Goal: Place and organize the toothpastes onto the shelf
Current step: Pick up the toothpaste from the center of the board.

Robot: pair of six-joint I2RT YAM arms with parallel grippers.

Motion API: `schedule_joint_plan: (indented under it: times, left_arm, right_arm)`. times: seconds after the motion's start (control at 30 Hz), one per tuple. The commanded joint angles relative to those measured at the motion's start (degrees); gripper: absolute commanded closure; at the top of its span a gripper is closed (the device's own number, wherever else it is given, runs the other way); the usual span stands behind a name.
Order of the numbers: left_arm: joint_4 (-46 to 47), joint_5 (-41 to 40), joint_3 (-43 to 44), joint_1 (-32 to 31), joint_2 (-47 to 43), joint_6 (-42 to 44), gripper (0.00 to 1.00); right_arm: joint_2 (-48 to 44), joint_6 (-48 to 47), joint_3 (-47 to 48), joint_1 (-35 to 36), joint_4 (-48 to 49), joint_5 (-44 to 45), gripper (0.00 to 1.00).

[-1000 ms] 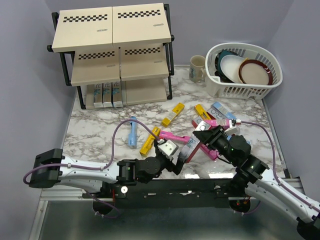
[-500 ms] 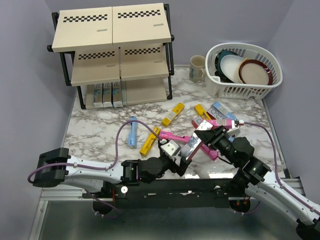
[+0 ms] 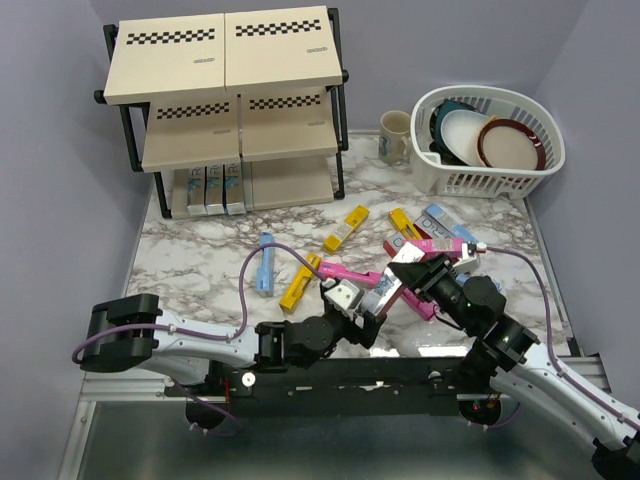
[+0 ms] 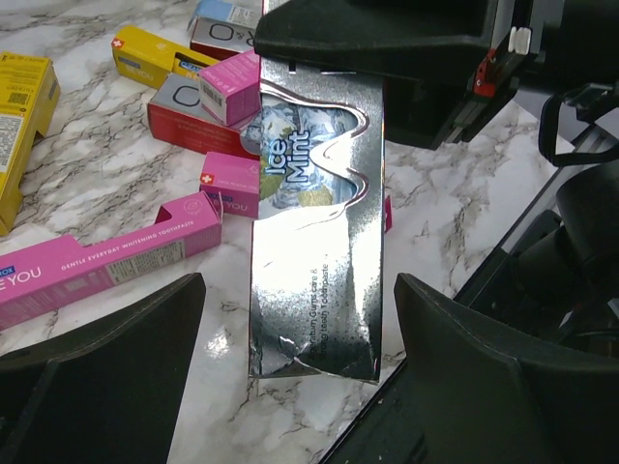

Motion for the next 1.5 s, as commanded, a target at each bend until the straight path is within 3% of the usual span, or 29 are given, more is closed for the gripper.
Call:
schedule_joint_plan:
  times: [0.0,0.33,0.7,0.93,1.07,1.27,1.47]
  left_arm:
    - [6.94,-3.71,-1.02,0.87,1.0,-0.47,0.11]
    - [8.0,-0.98,-0.14,1.75,4.7,-1.69,0.17]
    - [7.38,-0.46,-0.23,1.75,3.03,-1.26,0.35]
    - [5.98,-0.98,-0.14,1.92,2.76,-1.34,0.41]
    - [3.7,-2.03,0.21,2.1,2.32,-1.78,0.48]
    - [-0.17,-3.7,0.3,3.24,-0.13,-2.22,0.48]
    - [-14.04,-6.34,2.76,6.22,-6.63,-4.59,0.48]
  right_arm:
    - [-0.96,2.18,-0.93,-0.11,4.5,-0.04,0.66]
    - [-1.67,2.18,-1.2,-0.11,4.5,-0.13,0.66]
    - [-3.16,2.36,-2.52,-0.11,4.68,-0.04,0.64]
    - [-3.51,1.83,-2.43,-0.11,4.24,0.22,0.47]
    - [-3.95,0.95,-1.99,-0.11,3.63,0.49,0.31]
    - [-5.44,-2.3,0.2,-0.11,0.03,1.89,0.13]
    - [-7.55,-8.09,3.45,-0.11,-6.56,4.53,0.01]
